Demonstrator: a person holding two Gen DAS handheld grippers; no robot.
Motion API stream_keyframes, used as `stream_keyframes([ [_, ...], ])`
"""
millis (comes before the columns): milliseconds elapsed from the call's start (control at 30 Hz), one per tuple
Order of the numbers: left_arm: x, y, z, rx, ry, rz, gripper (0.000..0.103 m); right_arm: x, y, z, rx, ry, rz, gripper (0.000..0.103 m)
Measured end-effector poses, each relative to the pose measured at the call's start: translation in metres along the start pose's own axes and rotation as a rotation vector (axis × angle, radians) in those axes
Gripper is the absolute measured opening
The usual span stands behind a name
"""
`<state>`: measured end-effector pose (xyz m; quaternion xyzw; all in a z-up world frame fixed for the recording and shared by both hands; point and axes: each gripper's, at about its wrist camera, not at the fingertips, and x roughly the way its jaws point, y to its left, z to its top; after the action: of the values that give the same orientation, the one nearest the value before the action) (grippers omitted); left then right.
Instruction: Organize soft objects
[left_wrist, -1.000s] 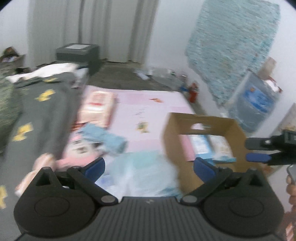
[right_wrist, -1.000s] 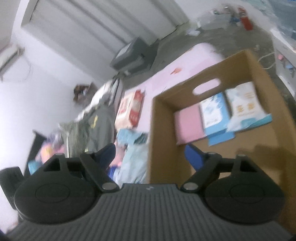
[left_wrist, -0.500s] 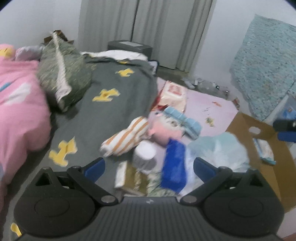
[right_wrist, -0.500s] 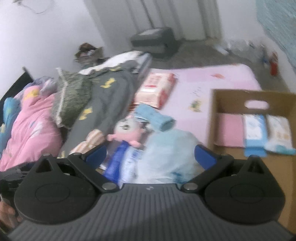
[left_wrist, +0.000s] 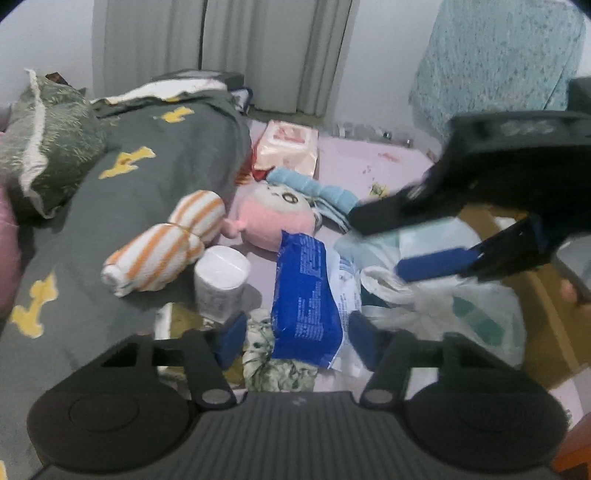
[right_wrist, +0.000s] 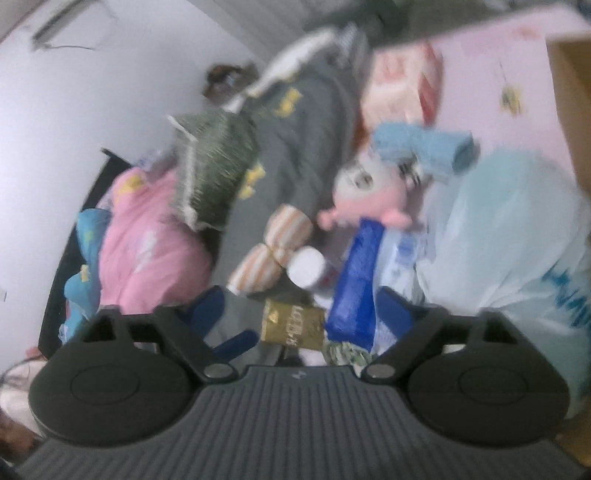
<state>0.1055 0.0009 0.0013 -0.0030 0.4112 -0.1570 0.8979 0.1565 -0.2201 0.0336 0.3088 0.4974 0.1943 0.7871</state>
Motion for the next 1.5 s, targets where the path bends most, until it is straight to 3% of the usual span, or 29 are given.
stream_keyframes([
  [67,0.012,-0.001,0.003,0.000,0.024,-0.011,0.042,0.020,-0.003,0.001,0.033,0.056,-0.021,0.064],
  [167,0.026,-0.002,0.010,0.001,0.047,-0.014,0.042,0.043,-0.006,0.003,0.051,0.113,-0.059,0.056],
  [400,0.050,0.000,0.016,0.017,0.109,0.020,0.041,0.071,-0.010,0.005,0.039,0.188,-0.206,0.055],
  [567,0.055,0.012,0.016,-0.016,0.121,0.016,0.040,0.078,-0.013,0.013,0.052,0.191,-0.269,0.055],
  [767,0.055,0.020,0.017,-0.020,0.116,0.015,0.042,0.084,-0.027,0.021,0.115,0.203,-0.281,0.056],
  [1000,0.061,0.012,0.025,-0.001,0.119,-0.020,0.050,0.095,-0.033,0.026,0.150,0.217,-0.249,0.066],
  [1200,0.077,0.005,0.032,0.013,0.142,-0.006,0.050,0.096,-0.037,0.029,0.180,0.221,-0.244,0.069],
  [1267,0.083,0.007,0.033,0.003,0.155,-0.006,0.053,0.099,-0.037,0.029,0.178,0.224,-0.247,0.071],
  [1500,0.090,0.033,0.036,-0.096,0.181,-0.056,0.047,0.103,-0.038,0.031,0.172,0.235,-0.228,0.077],
])
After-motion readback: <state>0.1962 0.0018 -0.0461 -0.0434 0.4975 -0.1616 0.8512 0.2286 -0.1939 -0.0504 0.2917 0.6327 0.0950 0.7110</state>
